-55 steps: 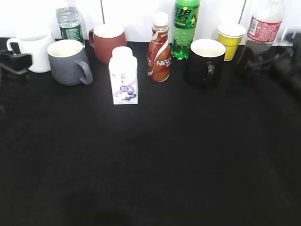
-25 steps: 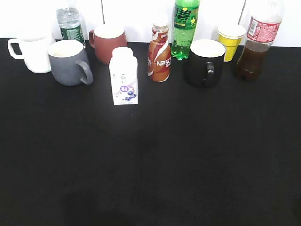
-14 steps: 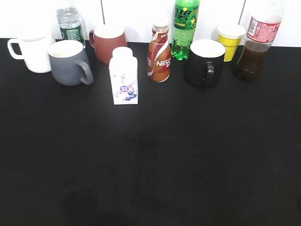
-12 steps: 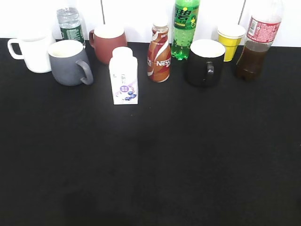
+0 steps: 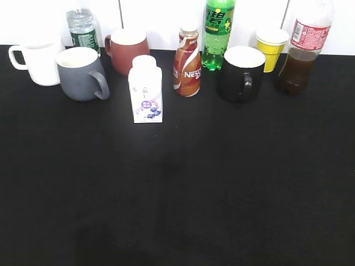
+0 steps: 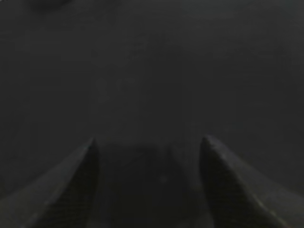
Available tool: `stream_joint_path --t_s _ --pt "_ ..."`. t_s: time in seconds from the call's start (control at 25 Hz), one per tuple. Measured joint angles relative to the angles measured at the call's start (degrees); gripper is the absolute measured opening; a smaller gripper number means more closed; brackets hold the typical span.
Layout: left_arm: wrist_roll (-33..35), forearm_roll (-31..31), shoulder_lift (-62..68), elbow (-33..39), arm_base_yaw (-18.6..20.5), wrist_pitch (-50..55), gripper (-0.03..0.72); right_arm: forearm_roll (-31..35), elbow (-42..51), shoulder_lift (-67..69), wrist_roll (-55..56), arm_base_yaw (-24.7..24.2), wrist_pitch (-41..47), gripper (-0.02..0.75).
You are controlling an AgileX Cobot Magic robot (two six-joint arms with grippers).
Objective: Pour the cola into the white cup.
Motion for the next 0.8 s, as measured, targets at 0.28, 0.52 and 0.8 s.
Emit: stream_joint_path --t_s 0.28,0.52,0.8 --pt "0.0 0.0 -3.06 0.0 2.62 -0.05 0.43 0.15 0.02 -4.32 0.04 -1.98 0.0 0.501" --pt "0.0 0.0 -3.06 0.0 4.46 -0.05 0.413 0.15 0.02 -4.32 0.04 -1.98 0.0 0.501" --pt "0.0 0.0 -3.06 0.0 4.46 -0.05 0.298 0.15 0.02 -4.32 0.1 -1.98 0.0 0.501"
